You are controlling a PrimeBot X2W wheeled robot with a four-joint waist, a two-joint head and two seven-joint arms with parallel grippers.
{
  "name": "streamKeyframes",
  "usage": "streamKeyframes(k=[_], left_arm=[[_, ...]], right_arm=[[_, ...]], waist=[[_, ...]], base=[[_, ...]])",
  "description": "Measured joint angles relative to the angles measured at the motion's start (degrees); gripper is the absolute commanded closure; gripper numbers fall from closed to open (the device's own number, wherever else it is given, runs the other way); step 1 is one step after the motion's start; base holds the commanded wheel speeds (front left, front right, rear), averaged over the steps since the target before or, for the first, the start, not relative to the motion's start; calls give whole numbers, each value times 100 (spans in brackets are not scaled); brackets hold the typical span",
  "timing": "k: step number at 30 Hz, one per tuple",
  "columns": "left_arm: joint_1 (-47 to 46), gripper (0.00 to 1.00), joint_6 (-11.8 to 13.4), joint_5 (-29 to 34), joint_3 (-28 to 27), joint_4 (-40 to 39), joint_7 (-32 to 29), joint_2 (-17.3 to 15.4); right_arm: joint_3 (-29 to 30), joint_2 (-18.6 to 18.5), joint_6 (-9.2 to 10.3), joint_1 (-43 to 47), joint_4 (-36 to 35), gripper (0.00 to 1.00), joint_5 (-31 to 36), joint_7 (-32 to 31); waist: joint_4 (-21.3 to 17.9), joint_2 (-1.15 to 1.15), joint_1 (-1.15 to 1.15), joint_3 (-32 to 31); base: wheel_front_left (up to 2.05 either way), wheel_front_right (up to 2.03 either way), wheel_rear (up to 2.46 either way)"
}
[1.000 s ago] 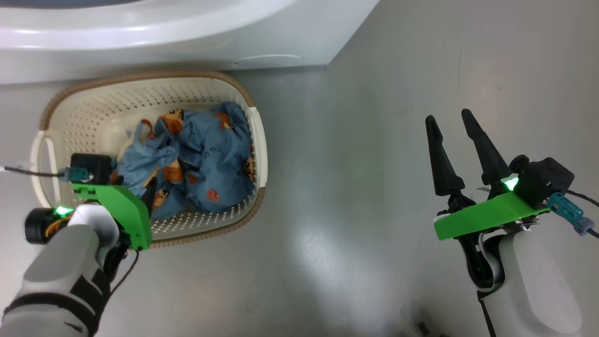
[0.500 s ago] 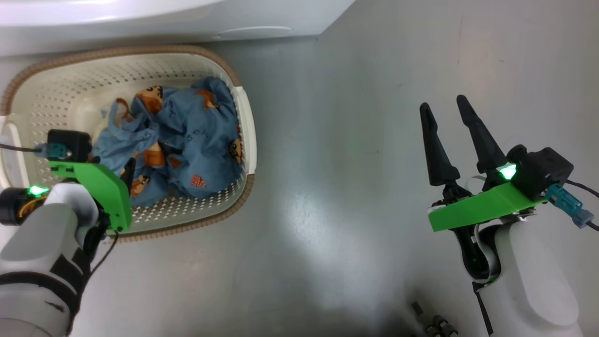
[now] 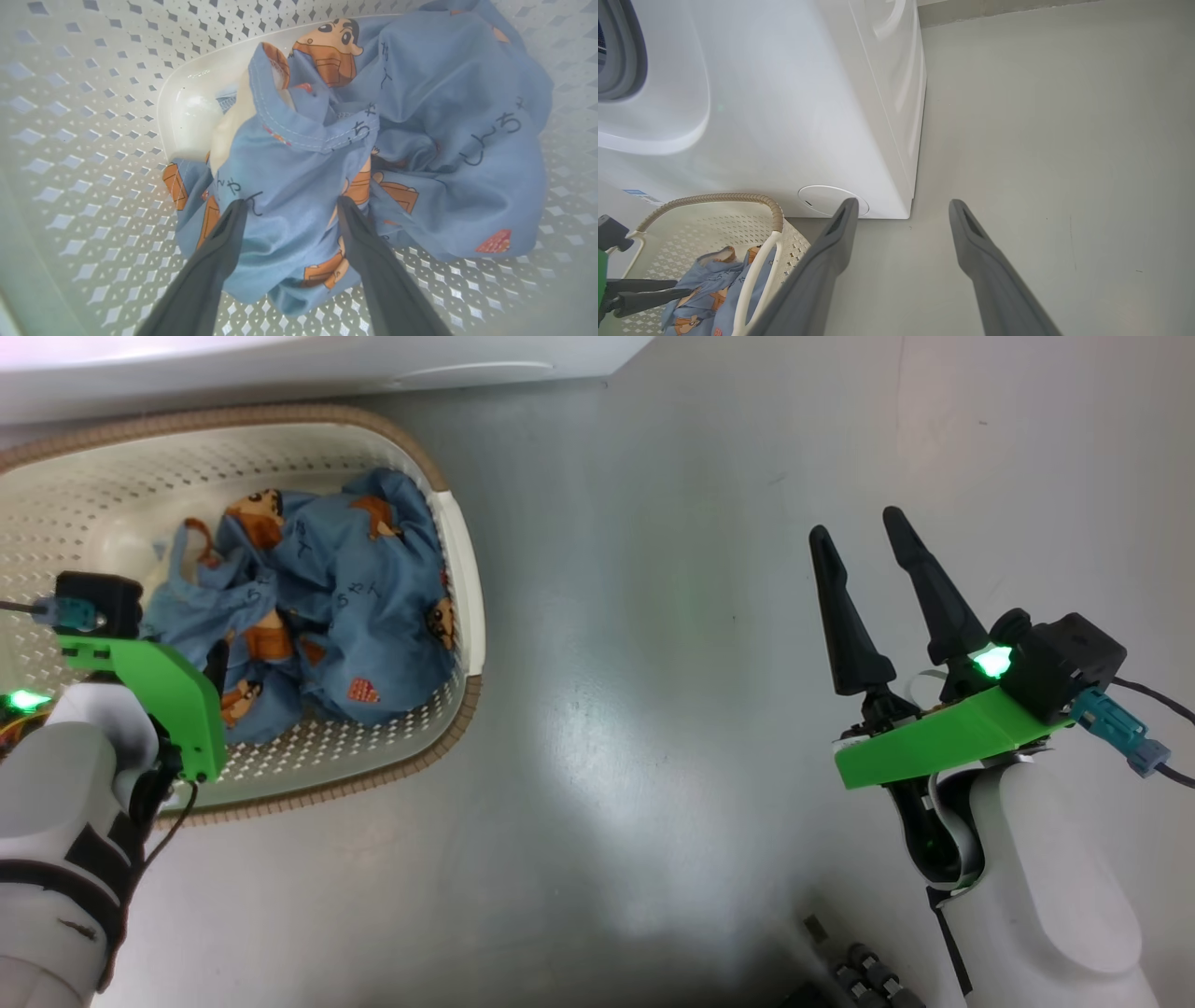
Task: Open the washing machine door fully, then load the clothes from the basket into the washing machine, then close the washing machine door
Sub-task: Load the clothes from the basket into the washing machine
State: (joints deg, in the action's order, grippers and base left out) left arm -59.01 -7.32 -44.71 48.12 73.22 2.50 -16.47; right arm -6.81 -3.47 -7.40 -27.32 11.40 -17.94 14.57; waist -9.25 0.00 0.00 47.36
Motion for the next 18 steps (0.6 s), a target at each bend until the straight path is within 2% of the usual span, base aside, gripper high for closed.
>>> streamKeyframes(k=[12,14,16,17,18], left_arm=[[-35,0,9,1,69,44,-109,-129],[-42,53,9,1,81,48,-123,-151],[-72,84,34,0,92,58,-124,-159],[-86,95,34,0,94,58,-125,-162],[-87,97,34,0,94,58,-126,-162]], right_arm=[[-164,2,0,-3,-65,0,-66,0],[-176,2,0,-4,-75,0,-84,1],[-187,3,0,-4,-81,0,-85,0],[-191,3,0,-4,-83,0,-86,0],[-193,3,0,-4,-87,0,-87,1]], waist=[[-142,0,0,139],[-168,0,0,161],[-191,0,0,169],[-201,0,0,168],[-210,0,0,166]], base=[[0,0,0],[0,0,0],[0,0,0],[0,0,0],[0,0,0]])
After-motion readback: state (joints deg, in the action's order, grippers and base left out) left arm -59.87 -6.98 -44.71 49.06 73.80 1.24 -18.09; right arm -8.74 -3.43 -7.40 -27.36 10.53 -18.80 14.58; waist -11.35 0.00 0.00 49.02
